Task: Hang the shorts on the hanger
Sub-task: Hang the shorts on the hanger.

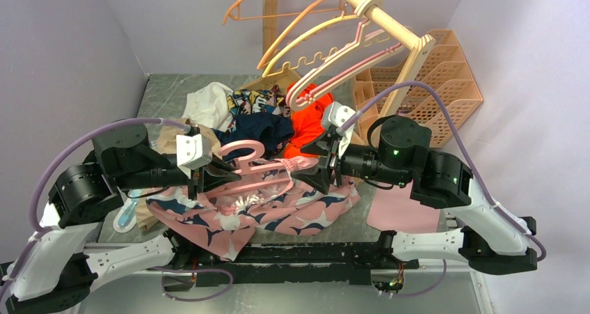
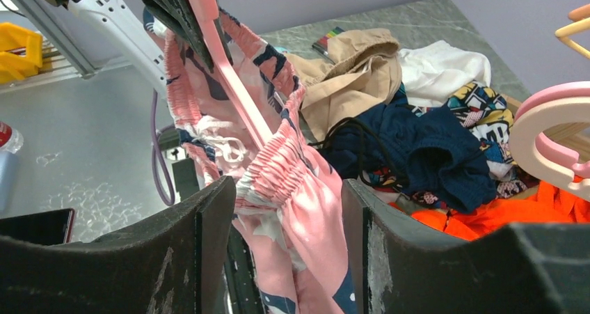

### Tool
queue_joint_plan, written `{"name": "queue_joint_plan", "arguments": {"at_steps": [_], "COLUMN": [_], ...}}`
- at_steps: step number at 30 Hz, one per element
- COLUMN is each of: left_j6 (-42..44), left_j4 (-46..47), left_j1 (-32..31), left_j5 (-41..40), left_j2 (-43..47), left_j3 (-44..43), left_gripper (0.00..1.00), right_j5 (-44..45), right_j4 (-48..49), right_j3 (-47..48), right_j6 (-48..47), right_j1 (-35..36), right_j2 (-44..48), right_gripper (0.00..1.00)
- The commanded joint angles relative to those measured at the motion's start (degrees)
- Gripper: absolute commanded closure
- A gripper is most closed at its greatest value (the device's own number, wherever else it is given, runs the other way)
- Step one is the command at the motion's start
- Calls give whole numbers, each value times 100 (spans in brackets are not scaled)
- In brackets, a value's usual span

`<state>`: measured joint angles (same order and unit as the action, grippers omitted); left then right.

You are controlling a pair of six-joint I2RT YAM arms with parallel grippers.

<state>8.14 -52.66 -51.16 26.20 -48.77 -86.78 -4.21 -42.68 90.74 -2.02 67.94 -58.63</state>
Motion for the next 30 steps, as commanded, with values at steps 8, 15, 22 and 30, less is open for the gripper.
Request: {"name": "queue_joint_plan", "arguments": {"at_steps": [8, 15, 22, 30], "left_j6": [-69, -33, -41, -81], "left_j4": [289, 274, 285, 348], "left_j1": [24, 26, 22, 27], "left_j5": [184, 153, 160, 335], "left_j2": [13, 17, 67, 49], "left_j3": [102, 74, 116, 252], "left_gripper": [93, 93, 93, 93], "right_j5": [-1, 1, 275, 786], "right_j4": [179, 62, 96, 610], "right_j3": [-182, -164, -177, -124], "right_j6": [-63, -57, -34, 323], "right_j1": [2, 5, 4, 5], "right_j2": [-128, -182, -162, -9], "right_gripper": [63, 64, 98, 100]}}
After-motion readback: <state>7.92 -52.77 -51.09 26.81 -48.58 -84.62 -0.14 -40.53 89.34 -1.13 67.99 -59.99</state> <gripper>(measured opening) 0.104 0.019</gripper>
